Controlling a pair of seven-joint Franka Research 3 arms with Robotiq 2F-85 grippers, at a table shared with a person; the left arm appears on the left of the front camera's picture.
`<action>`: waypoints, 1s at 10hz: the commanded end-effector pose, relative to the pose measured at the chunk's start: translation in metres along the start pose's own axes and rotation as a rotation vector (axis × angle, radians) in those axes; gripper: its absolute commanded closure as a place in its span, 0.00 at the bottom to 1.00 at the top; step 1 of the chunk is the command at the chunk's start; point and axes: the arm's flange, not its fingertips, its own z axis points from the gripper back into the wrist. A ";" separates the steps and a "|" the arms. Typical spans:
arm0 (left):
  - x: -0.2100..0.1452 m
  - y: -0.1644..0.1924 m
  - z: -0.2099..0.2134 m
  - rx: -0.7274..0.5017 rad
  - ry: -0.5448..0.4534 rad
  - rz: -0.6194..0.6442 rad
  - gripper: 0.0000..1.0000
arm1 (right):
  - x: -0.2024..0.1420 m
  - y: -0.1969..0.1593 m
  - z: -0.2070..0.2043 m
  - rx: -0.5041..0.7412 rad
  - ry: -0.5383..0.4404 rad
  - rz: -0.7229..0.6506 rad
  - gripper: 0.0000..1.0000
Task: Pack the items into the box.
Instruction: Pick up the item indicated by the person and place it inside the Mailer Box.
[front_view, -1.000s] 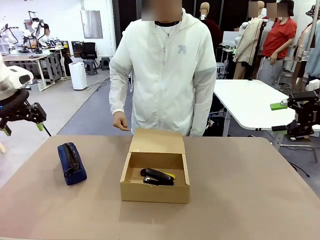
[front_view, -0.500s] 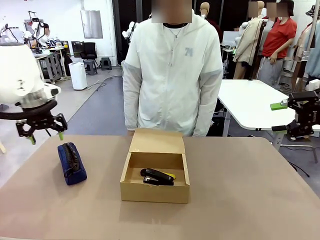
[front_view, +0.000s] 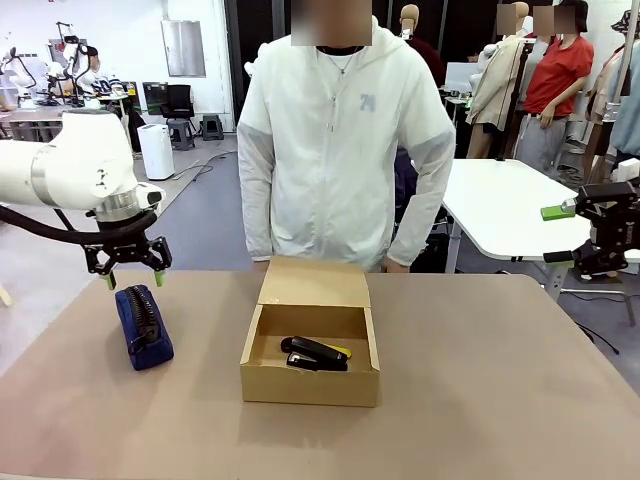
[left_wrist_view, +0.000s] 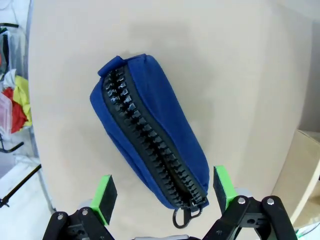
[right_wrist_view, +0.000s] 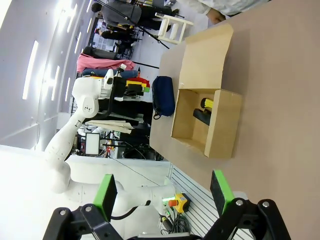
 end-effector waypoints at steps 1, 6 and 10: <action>-0.008 0.012 0.009 0.000 -0.025 0.028 0.00 | 0.001 0.002 0.003 0.003 0.013 0.010 0.00; 0.008 0.014 -0.018 0.004 -0.036 0.571 0.00 | 0.001 0.002 0.003 0.003 0.013 0.010 0.00; 0.005 0.023 -0.035 -0.065 -0.017 0.623 0.00 | 0.001 0.002 0.003 0.003 0.013 0.010 0.00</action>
